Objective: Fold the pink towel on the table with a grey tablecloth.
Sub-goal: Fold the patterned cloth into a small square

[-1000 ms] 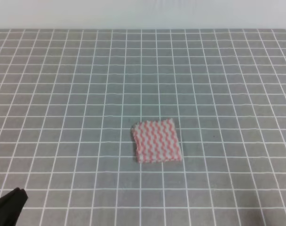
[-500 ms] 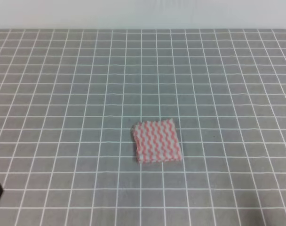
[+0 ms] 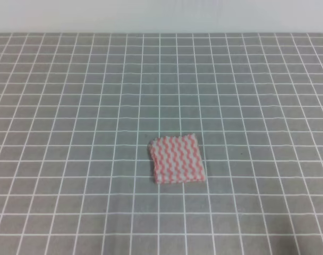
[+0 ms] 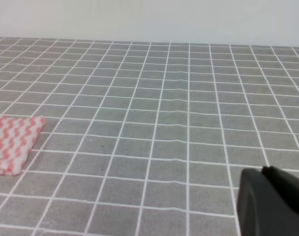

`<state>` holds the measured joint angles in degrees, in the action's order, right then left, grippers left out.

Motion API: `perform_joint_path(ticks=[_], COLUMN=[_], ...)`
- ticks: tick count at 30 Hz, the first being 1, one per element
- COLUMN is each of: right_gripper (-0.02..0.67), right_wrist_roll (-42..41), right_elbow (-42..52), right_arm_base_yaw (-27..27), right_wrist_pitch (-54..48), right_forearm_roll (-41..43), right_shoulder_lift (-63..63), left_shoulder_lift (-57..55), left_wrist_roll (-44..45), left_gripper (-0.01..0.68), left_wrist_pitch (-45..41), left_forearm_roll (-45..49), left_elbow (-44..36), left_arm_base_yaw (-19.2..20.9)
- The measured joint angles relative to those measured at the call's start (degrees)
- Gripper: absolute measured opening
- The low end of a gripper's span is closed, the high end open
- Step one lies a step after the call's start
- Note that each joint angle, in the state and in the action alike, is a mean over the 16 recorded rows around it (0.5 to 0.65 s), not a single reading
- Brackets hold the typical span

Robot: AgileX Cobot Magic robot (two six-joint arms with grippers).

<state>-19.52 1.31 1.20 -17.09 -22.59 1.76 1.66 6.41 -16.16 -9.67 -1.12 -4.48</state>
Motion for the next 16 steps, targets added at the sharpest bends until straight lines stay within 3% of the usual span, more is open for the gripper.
perform_joint_path(ticks=[16], right_gripper=[-0.016], right_wrist_roll=[-0.1], right_elbow=[-0.8], right_arm_base_yaw=[-0.1], right_wrist_pitch=[-0.5], right_forearm_roll=[-0.1], right_shoulder_lift=[-0.6], left_shoulder_lift=[0.2], left_wrist_roll=[0.2], left_gripper=[-0.001], left_wrist_pitch=[-4.0], left_forearm_roll=[0.0], left_elbow=[-0.1], left_arm_base_yaw=[1.1])
